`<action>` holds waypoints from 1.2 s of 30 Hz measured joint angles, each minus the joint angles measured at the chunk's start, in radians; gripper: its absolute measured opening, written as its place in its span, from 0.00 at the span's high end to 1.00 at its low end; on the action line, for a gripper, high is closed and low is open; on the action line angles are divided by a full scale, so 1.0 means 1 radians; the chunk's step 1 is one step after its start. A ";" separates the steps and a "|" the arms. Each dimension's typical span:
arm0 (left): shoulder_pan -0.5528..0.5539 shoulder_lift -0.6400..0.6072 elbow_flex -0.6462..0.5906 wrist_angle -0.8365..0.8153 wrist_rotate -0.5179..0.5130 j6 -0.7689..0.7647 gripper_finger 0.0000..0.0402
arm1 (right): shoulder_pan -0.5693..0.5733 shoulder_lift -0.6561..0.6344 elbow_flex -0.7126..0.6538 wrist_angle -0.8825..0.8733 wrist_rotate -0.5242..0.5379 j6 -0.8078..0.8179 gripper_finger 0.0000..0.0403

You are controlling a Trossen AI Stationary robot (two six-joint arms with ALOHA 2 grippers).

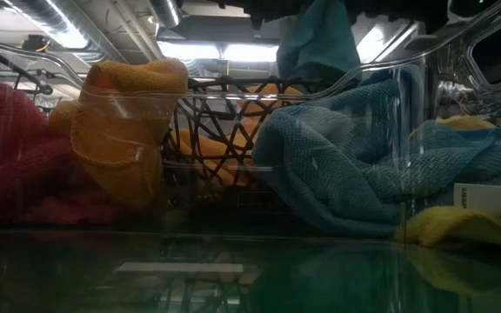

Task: Sort microfiber towel by color & place in baskets
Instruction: Put the blue towel into the orange bin

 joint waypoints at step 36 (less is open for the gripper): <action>0.114 -0.286 0.000 -0.230 -0.085 -0.008 0.99 | 0.069 -0.080 0.000 -0.165 0.503 0.000 0.50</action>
